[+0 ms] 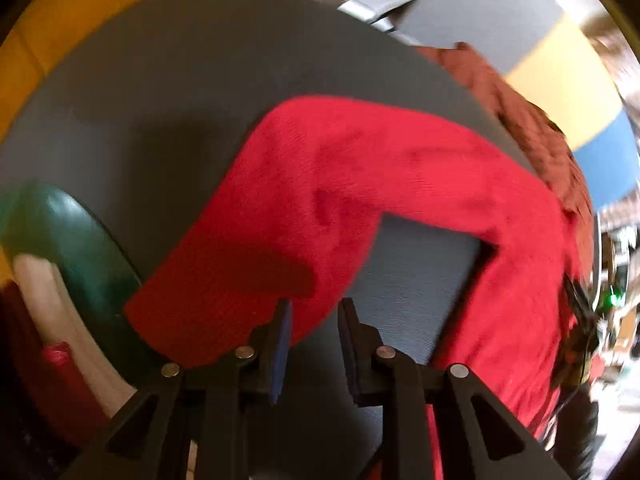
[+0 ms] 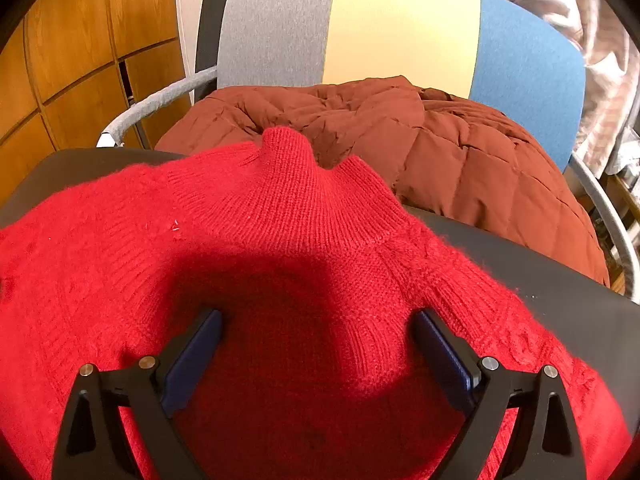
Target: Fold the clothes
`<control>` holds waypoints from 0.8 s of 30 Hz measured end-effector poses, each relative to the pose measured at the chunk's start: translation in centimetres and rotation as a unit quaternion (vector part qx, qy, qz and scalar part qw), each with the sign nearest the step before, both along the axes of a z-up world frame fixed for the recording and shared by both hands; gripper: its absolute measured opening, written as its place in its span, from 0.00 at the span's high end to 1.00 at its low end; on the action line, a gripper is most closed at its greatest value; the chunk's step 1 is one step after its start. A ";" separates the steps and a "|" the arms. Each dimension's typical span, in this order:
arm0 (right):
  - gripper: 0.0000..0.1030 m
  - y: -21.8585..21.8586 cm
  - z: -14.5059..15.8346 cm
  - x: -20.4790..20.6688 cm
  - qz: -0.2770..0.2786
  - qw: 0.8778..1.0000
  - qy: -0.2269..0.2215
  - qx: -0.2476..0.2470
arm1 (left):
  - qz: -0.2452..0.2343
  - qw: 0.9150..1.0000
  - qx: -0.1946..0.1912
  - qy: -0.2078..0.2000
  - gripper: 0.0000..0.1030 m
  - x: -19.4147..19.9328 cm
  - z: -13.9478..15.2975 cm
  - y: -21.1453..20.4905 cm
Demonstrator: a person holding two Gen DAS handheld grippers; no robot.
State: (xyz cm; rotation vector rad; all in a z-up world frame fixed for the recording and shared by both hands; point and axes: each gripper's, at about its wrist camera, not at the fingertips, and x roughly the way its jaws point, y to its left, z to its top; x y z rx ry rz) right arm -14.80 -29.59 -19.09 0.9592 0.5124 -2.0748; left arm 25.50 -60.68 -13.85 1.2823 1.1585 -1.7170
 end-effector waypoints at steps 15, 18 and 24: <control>0.02 -0.3 -0.3 -0.7 0.035 0.999 -0.002 0.006 | 0.095 0.942 -0.120 -0.298 0.77 3.6 -2.5 -10.1; 0.02 -0.3 -0.2 -0.6 0.032 0.999 0.002 0.009 | 0.099 0.957 -0.139 -0.233 0.77 2.9 -0.8 -8.5; 0.02 -0.3 1.2 0.6 0.005 0.999 0.008 0.046 | -0.039 0.987 -0.143 -0.061 0.74 -3.1 1.7 0.8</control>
